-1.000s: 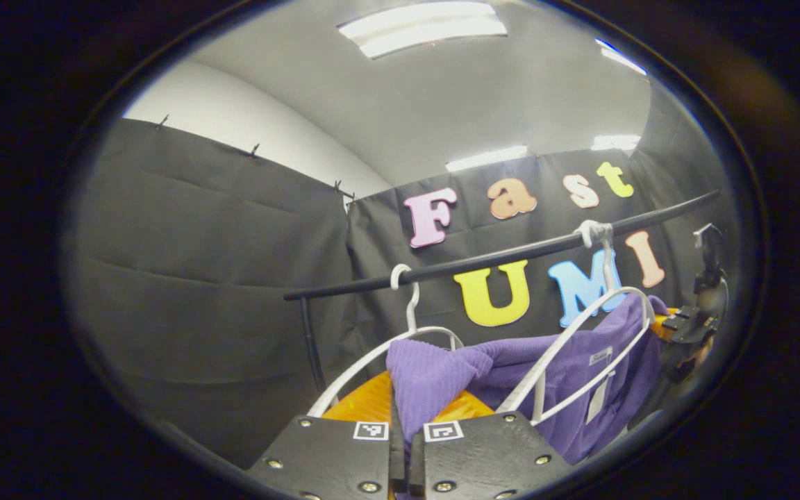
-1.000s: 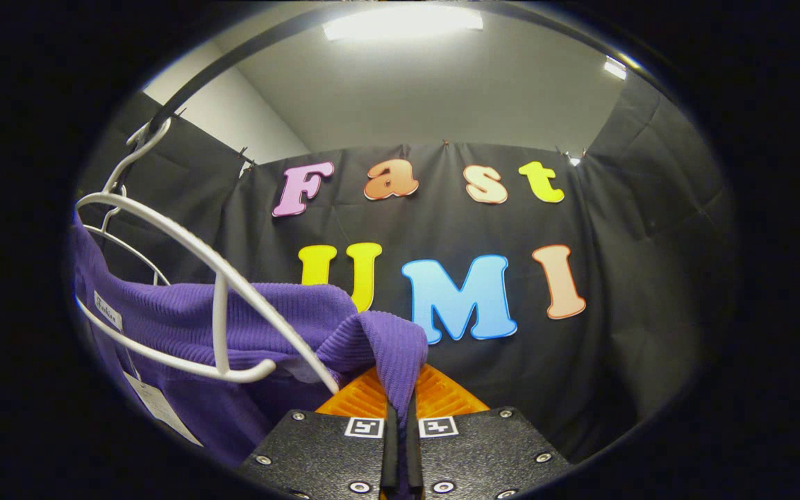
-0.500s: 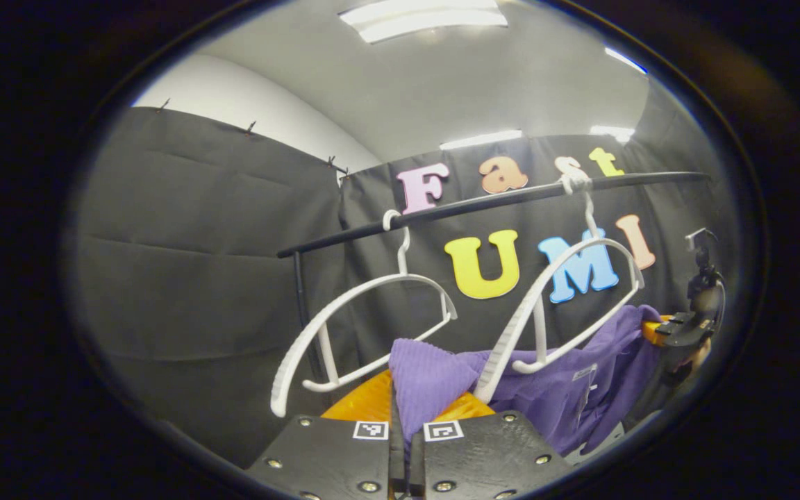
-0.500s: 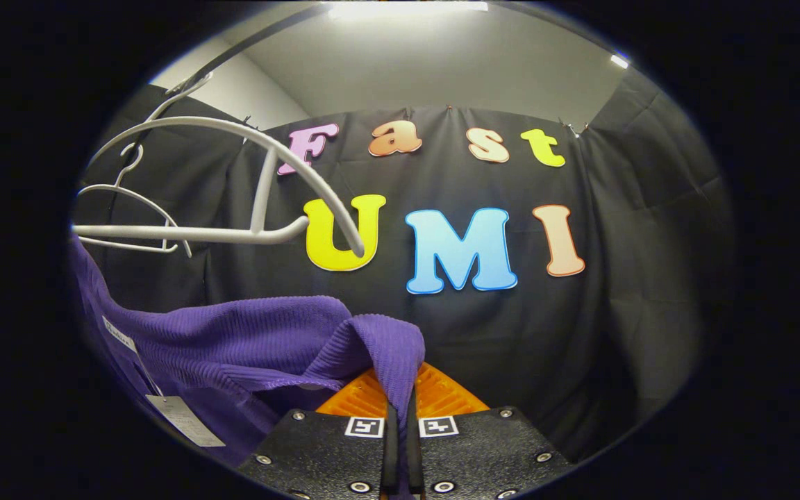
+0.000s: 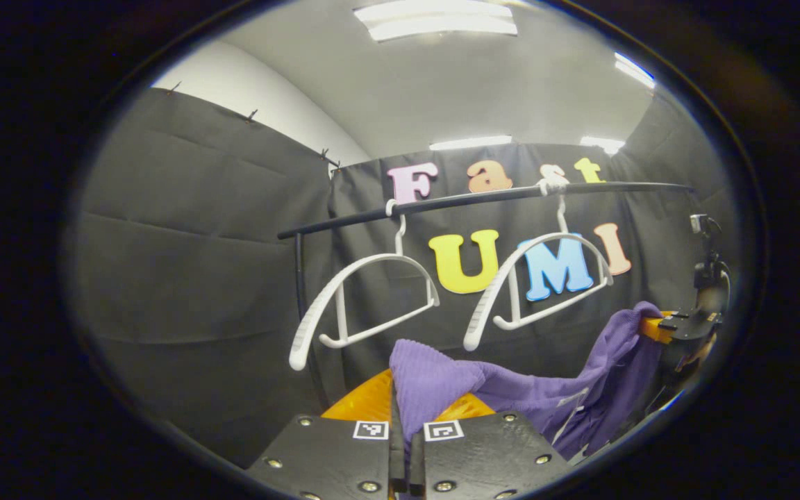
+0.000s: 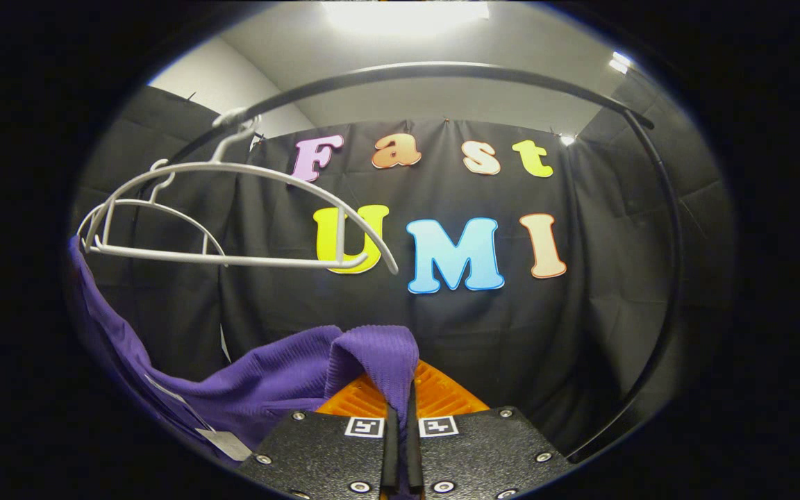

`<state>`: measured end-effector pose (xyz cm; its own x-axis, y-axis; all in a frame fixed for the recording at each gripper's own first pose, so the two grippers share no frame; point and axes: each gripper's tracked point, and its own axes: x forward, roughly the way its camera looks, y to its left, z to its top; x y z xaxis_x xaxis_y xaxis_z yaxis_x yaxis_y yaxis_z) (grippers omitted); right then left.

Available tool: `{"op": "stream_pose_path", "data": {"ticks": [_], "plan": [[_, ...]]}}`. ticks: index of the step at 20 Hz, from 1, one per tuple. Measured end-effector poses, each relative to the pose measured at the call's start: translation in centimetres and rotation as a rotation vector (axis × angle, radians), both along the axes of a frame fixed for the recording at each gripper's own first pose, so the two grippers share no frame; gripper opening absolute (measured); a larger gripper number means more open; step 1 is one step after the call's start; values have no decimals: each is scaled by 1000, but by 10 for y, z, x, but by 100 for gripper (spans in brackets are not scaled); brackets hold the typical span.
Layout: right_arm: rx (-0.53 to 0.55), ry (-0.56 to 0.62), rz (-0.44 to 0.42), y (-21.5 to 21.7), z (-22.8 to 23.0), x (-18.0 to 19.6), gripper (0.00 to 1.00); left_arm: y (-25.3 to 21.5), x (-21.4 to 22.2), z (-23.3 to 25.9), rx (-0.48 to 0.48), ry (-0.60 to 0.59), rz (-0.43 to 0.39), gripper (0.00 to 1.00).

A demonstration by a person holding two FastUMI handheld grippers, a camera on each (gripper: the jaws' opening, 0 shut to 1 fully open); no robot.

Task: Grasp the clothes on the hanger with both hands and then place them into the laundry hamper below.

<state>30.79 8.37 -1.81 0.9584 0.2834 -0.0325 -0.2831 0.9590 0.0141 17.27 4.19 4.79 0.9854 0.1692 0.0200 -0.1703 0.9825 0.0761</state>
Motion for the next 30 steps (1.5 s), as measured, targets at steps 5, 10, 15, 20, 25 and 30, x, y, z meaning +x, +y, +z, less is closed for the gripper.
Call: {"op": "stream_pose_path", "data": {"ticks": [5,10,15,20,25,30], "plan": [[27,-26,9,7,32,-61,4,-20,-22,18,-22,-38,-107,4],[44,-27,20,18,45,-121,4,-50,-44,24,-46,-55,-231,0],[40,3,48,43,33,-174,4,-80,-56,-6,-74,-23,-346,4],[16,105,76,65,-22,-200,4,-105,-64,-56,-93,52,-415,3],[-5,193,95,65,-73,-223,4,-127,-71,-123,-121,174,-432,4],[-53,310,102,64,-133,-235,4,-138,-75,-196,-99,305,-429,4]]}}
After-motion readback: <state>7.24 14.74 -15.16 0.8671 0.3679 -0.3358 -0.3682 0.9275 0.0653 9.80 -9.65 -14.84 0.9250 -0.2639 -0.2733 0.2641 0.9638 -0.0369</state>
